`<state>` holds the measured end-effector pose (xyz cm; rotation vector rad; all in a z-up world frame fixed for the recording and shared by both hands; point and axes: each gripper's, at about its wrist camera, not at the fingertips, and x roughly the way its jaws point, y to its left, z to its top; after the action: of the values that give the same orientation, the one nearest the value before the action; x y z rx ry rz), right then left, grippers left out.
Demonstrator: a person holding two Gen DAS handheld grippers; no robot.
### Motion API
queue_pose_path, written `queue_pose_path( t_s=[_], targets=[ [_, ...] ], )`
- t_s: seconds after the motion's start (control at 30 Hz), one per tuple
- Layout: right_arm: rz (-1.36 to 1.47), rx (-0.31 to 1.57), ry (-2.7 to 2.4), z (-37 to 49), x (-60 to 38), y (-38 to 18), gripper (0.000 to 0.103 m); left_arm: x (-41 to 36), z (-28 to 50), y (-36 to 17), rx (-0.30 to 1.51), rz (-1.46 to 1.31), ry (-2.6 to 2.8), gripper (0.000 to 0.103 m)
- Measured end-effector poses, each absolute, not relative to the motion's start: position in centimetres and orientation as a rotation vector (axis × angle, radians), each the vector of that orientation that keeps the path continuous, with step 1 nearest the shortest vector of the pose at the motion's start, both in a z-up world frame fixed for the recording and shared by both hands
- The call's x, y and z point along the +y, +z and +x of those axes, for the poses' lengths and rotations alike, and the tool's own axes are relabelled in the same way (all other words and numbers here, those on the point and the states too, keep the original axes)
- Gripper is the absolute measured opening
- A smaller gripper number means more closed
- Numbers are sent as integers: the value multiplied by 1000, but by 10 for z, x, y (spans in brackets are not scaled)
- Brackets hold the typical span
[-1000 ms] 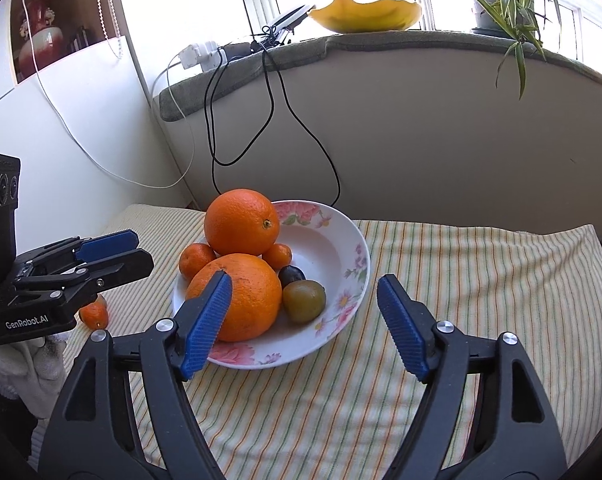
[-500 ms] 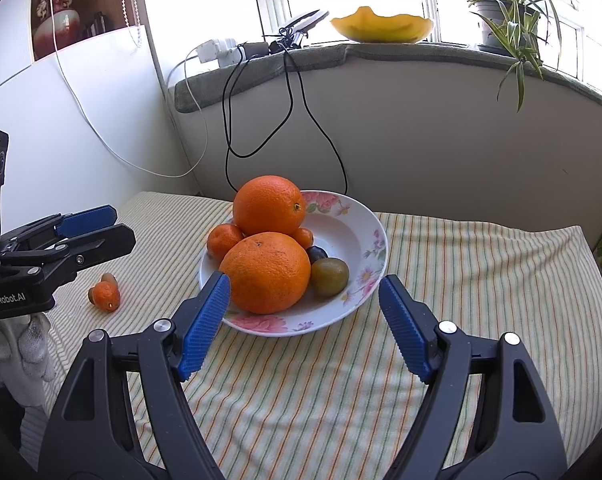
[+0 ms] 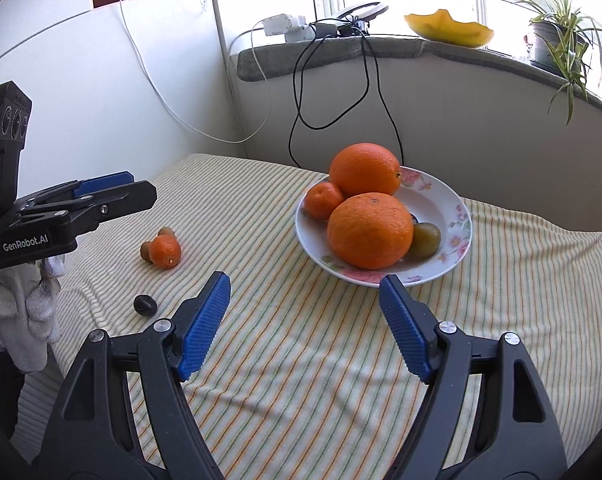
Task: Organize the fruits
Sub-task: 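Withdraw both grippers from the bowl toward the remaining fruits, then grasp the brown kiwi with the left gripper while the right gripper grasps the dark plum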
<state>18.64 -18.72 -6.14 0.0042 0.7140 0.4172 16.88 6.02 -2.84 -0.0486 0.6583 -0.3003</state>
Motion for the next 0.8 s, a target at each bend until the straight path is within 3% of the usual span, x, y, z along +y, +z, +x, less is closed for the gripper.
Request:
queue_pose_path(
  t_s=[0.13, 0.27, 0.5, 0.8],
  targets=[
    [-19, 726, 494, 177, -158, -65, 79, 89, 162, -38, 678, -83, -270, 73],
    [-34, 752, 552, 175, -132, -72, 77, 111, 159, -46, 694, -105, -254, 65],
    [-64, 819, 647, 176, -90, -86, 56, 119, 161, -64, 742, -131, -303, 48],
    [-100, 866, 716, 180, -57, -99, 44, 111, 175, -85, 802, -136, -355, 40]
  ],
)
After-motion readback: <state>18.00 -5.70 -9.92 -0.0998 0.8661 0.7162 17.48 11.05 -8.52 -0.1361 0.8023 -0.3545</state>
